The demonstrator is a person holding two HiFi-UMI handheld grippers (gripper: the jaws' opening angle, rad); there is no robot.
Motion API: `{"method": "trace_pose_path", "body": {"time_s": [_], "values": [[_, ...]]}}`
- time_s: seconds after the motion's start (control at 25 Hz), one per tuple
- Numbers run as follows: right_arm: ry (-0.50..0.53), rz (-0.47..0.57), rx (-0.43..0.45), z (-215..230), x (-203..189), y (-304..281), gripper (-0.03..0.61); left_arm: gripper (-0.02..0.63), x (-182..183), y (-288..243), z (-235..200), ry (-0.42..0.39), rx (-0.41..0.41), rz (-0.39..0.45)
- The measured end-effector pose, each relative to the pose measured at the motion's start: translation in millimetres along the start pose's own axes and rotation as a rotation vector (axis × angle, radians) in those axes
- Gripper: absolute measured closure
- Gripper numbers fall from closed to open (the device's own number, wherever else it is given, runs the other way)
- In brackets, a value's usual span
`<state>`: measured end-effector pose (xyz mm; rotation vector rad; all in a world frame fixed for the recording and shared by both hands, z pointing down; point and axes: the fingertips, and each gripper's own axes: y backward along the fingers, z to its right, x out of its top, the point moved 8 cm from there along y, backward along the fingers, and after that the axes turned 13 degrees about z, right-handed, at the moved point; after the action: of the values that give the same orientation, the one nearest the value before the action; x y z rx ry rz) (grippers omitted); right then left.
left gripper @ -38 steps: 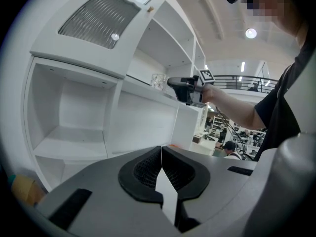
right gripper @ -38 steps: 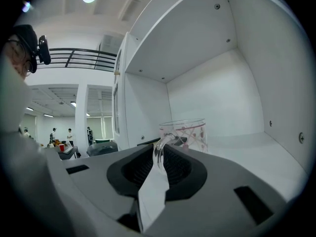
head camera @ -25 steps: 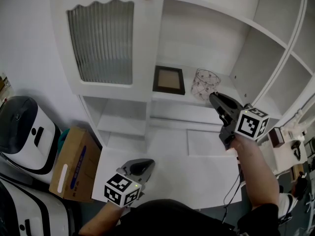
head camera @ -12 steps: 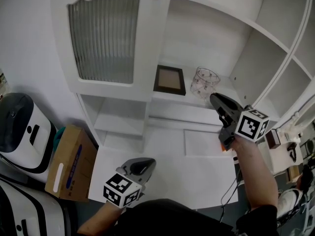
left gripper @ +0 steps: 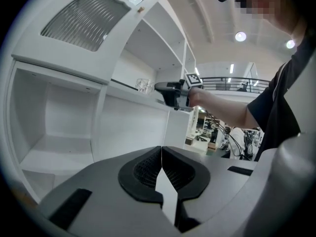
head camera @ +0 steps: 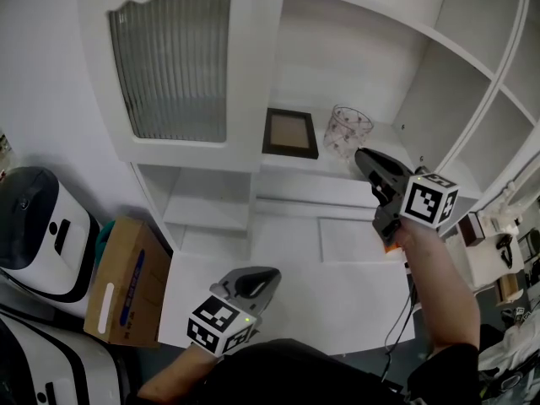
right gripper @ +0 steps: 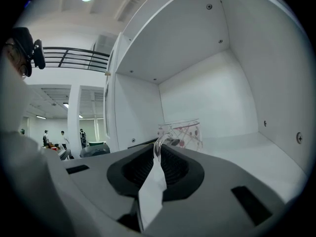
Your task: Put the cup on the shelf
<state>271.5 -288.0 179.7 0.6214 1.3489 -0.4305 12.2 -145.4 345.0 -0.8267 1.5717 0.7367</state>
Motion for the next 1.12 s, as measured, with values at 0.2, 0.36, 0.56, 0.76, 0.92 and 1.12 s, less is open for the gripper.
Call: {"method": "trace_pose_path", "body": {"time_s": [0.2, 0.36, 0.56, 0.76, 0.92, 1.12], "values": [[-0.016, -0.005, -0.002, -5.1, -2.8, -13.7, 0.549, 0.600, 2.1, 1.4, 1.2, -0.010, -0.007, 0.003], [-0.004, -0.001, -0.018, -8.9, -3.7, -15.3, 0.549, 0.600, 3.9, -0.1, 2.1, -0.012, -0.004, 0.014], [0.026, 0.020, -0.028, -15.4, -4.9, -3.3, 0.549, 0.600, 4.1, -0.7, 7.9, -0.022, -0.015, 0.012], [0.103, 0.085, 0.002, -32.2, -2.0, 20.3, 0.549, 0.600, -0.1, 2.0, 11.8, -0.026, -0.006, -0.002], [0.156, 0.141, 0.027, -51.5, -6.4, 44.8, 0.549, 0.600, -1.4, 4.3, 15.1, -0.026, 0.008, -0.003], [0.134, 0.188, 0.075, -81.1, -28.9, 67.6, 0.549, 0.600, -2.6, 6.5, 16.3, -0.022, 0.029, 0.001]]}}
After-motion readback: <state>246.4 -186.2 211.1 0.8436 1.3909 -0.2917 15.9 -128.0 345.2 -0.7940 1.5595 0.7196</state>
